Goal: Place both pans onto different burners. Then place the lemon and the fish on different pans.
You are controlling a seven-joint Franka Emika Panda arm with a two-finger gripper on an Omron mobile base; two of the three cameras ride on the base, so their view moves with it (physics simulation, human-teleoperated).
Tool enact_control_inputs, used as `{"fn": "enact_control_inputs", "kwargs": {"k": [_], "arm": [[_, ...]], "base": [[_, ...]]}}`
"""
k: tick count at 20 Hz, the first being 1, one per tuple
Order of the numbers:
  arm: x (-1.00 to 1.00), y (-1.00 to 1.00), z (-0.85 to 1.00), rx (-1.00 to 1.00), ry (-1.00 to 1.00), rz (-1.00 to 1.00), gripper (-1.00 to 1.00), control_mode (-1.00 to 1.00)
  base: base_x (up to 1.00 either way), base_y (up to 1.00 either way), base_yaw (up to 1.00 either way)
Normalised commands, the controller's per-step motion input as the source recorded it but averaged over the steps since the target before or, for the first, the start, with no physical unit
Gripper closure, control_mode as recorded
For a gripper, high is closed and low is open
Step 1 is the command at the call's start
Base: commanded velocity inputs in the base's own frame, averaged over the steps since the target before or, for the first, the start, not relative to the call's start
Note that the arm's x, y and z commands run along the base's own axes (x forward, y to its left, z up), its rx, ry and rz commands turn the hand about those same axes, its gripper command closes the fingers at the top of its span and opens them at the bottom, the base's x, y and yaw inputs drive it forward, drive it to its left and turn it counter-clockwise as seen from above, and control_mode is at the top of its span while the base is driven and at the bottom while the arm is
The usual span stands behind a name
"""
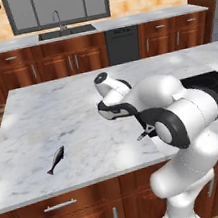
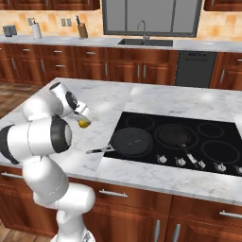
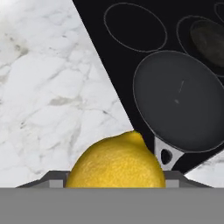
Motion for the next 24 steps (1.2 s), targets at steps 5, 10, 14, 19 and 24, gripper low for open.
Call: {"fn": "enact_control_inputs", "kwargs": {"k": [5, 10, 14, 19, 24], "arm": [[-0.01, -0.80, 0.00, 0.00, 0.00, 0.10, 1.00, -1.00], [-0.01, -0.83, 0.00, 0.00, 0.00, 0.05, 1.00, -1.00], [0.00, -0.84, 0.00, 0.00, 0.00, 0.02, 1.00, -1.00], [0.02, -0.79, 0.03, 0.05, 0.00, 0.00, 1.00, -1.00], [0.11, -0.78, 0.15, 0.07, 0.00, 0.00, 1.00, -1.00]], "base": [[0.00, 0.00, 0.00], [0.00, 0.00, 0.00], [0.00, 0.00, 0.00], [0.00, 0.00, 0.00], [0.00, 0.00, 0.00]]}}
